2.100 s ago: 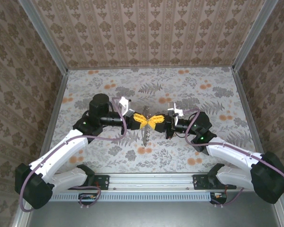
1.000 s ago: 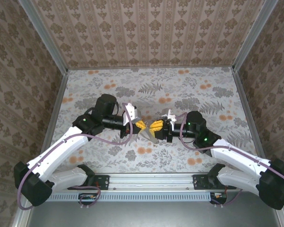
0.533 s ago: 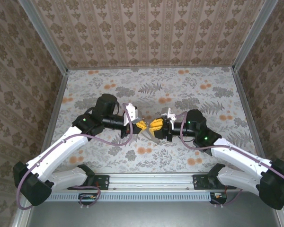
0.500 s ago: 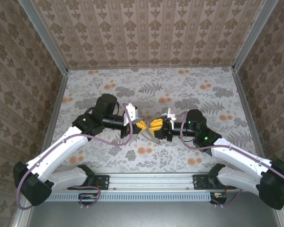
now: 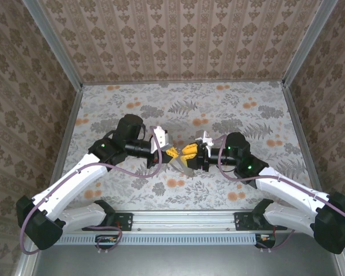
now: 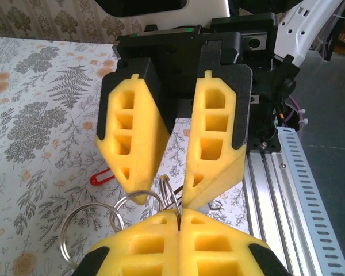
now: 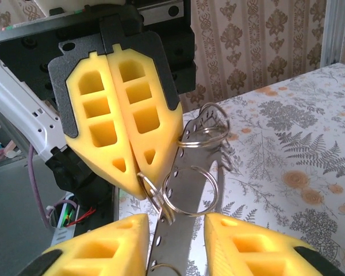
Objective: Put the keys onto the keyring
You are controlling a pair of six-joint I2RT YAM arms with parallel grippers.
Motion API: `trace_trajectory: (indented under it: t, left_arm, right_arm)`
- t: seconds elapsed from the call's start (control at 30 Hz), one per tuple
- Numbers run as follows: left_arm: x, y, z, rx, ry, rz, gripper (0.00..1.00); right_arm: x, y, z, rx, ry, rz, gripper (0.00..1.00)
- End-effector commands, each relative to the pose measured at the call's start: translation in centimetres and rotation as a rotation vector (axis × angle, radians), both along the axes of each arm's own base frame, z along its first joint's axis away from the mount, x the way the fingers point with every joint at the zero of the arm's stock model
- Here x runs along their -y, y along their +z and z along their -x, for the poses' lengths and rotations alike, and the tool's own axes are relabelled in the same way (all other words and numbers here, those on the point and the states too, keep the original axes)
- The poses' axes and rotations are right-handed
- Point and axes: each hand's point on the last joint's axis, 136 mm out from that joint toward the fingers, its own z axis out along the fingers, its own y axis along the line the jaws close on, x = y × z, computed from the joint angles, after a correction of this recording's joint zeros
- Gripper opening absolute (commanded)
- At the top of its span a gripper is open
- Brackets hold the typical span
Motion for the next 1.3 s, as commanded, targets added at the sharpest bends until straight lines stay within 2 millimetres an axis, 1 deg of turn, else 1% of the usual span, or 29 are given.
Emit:
trace_trajectory:
  t: [0.0, 0.17, 0.43, 0.67, 0.83, 1.0, 1.27]
  left_arm:
    - [0.2, 1.3, 0.4, 0.038, -0.032, 0.02, 0.0]
    - [0.3, 1.3, 0.4, 0.041, -0.032, 0.02, 0.0]
    - [0.3, 1.2, 0.6, 0.04, -0.038, 0.015, 0.0]
    - [0.3, 1.2, 0.9, 0.041, -0.045, 0.009, 0.0]
    - [0.3, 1.3, 0.9, 0.041, -0.049, 0.013, 0.0]
    - [0.4, 1.3, 0.8, 0.04, -0.051, 0.012, 0.0]
    - [0.6, 1.4, 0.7, 0.039, -0.051, 0.017, 0.0]
  right_arm:
    - [-0.2, 2.7, 0.2, 0.065, 0.01, -0.044, 0.36]
    - [-0.1, 2.8, 0.3, 0.068, 0.01, -0.046, 0.37]
    - [-0.2, 2.9, 0.3, 0.077, 0.017, -0.045, 0.3]
    - [-0.3, 2.8, 0.1, 0.077, 0.017, -0.04, 0.32]
    - [-0.4, 2.9, 0.4, 0.077, 0.036, -0.045, 0.29]
    - [-0.5, 3.0, 0.6, 0.078, 0.051, -0.046, 0.21]
    - [-0.6, 3.2, 1.3, 0.097, 0.083, -0.053, 0.0]
